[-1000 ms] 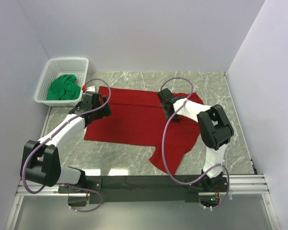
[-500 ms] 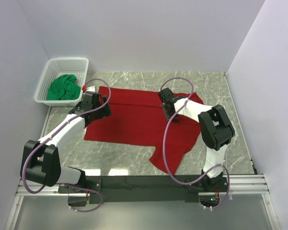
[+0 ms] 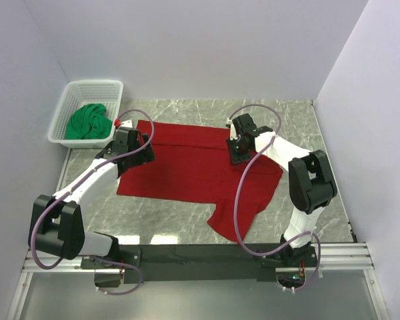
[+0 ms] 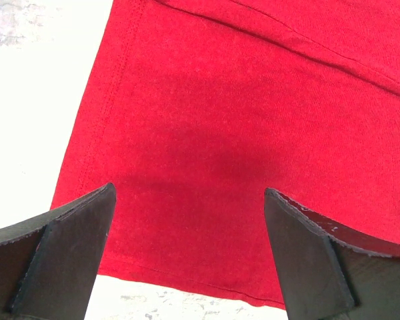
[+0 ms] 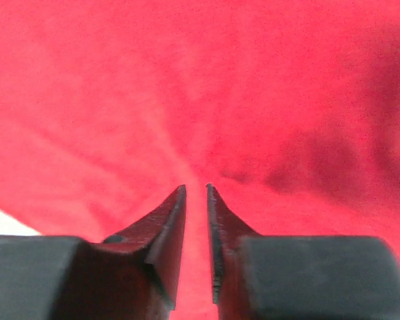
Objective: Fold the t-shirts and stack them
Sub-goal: Fold the tshirt
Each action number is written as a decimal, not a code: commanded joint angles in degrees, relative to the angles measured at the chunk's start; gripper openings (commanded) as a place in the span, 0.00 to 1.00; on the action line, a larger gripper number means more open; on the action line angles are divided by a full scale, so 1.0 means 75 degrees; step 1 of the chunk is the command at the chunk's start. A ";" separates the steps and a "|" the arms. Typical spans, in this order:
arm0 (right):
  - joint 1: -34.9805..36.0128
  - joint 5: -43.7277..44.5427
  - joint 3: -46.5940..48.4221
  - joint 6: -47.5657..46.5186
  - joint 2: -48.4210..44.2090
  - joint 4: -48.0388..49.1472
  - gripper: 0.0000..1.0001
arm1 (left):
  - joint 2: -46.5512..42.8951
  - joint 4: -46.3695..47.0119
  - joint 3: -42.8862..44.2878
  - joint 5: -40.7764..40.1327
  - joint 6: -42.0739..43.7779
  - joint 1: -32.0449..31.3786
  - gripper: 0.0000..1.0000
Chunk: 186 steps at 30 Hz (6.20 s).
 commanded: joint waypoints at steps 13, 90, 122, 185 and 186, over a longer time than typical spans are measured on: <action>-0.1730 0.1814 -0.0752 0.2335 -0.1594 0.0011 0.49 | 0.0021 0.0052 0.0085 0.0175 -0.0033 -0.0045 0.98; -0.4241 0.0128 -0.4132 0.4095 -0.3811 -0.1078 0.38 | 0.0174 -0.0217 -0.0373 0.1160 -0.0561 0.0506 0.89; -0.4930 0.0410 -0.4256 0.3942 -0.3237 0.0641 0.42 | 0.0103 -0.0417 -0.0794 0.1347 -0.0608 0.0119 0.90; -0.5294 -0.0646 -0.3846 0.2934 -0.3998 -0.0376 0.27 | 0.0080 -0.0616 -0.0818 0.1218 -0.0409 0.0108 0.89; -0.5294 -0.0576 -0.3881 0.2993 -0.4033 -0.0446 0.21 | 0.0080 -0.0616 -0.0806 0.1218 -0.0409 0.0108 0.89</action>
